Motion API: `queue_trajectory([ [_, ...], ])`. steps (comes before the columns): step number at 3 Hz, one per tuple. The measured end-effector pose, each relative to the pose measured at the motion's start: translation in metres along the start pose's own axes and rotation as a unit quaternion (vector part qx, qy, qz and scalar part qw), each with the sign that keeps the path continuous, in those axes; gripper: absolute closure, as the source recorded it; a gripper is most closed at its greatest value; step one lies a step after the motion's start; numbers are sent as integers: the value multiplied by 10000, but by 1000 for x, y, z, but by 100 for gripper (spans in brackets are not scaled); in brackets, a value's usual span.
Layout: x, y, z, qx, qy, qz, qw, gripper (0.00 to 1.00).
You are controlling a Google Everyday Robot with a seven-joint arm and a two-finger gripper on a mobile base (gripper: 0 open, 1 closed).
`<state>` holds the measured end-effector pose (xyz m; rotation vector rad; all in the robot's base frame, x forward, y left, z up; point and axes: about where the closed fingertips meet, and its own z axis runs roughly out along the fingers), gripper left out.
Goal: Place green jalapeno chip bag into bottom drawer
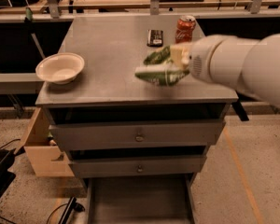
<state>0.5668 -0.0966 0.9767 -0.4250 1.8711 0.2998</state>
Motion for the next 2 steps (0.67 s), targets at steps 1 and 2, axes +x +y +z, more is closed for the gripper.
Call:
queue_trajectory([
  [1,95,22,8,-263,351,357,9984,100],
  [2,93,22,8,-257,346,333,9985,100],
])
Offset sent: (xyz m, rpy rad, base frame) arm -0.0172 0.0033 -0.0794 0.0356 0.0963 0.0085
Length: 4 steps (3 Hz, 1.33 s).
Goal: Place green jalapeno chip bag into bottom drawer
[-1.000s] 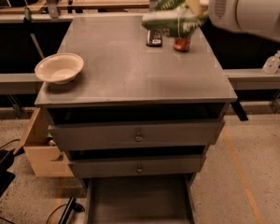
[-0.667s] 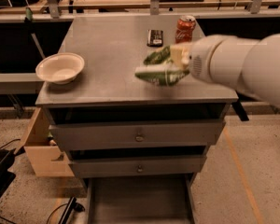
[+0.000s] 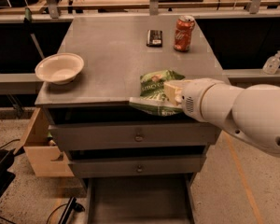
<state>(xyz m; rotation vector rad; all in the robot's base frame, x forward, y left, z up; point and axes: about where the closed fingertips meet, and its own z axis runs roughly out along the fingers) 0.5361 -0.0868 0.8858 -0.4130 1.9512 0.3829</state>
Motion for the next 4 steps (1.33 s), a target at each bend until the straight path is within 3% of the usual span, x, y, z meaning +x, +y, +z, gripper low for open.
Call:
queue_trajectory([
  [1,-9,3,6,-179,25,5,9998,100],
  [2,-32,-9,-7,-423,-12,-42,9991,100],
  [3,-52,-28,-55,-597,-32,-206,9980,100],
  [4,-30,-41,-115,-694,162,-314,9970,100],
])
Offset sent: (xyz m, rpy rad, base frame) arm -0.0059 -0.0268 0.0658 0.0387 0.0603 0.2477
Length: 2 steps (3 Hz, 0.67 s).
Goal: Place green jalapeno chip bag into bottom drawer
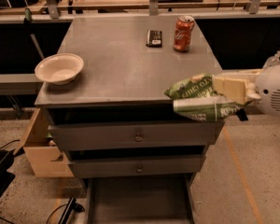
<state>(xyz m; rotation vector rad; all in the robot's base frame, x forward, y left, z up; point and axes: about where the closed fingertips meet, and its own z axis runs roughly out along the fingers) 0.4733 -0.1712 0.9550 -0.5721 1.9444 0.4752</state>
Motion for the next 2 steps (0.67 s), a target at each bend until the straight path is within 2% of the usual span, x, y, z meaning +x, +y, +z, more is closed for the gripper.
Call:
queue_trajectory([
  [1,76,16,-50,-375,456,80,9982,100],
  [2,180,55,-74,-1241,883,465,9873,100],
])
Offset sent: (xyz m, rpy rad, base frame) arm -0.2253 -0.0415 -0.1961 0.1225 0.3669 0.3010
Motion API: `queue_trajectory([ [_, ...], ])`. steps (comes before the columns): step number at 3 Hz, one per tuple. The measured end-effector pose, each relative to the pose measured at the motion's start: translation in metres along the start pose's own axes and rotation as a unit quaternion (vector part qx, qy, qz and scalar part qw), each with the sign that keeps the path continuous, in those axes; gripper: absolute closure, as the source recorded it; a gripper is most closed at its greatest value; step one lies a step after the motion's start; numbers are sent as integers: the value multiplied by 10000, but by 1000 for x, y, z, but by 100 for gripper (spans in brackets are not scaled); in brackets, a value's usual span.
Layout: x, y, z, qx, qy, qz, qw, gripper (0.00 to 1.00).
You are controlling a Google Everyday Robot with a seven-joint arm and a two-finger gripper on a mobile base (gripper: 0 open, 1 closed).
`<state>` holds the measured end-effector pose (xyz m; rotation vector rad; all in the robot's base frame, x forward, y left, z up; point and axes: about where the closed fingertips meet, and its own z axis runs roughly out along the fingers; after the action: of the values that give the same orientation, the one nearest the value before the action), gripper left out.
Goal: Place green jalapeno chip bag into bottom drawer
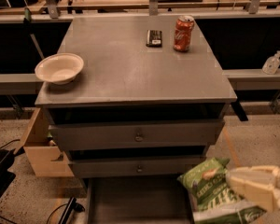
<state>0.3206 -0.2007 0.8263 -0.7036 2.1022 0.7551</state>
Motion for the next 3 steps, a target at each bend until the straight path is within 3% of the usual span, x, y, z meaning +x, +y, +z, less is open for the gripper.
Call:
queue_trajectory([
  [1,66,5,28,-672,135,424,9967,100],
  [2,67,5,31,-672,149,418,9968,100],
  [3,79,5,71,-678,322,342,9966,100],
])
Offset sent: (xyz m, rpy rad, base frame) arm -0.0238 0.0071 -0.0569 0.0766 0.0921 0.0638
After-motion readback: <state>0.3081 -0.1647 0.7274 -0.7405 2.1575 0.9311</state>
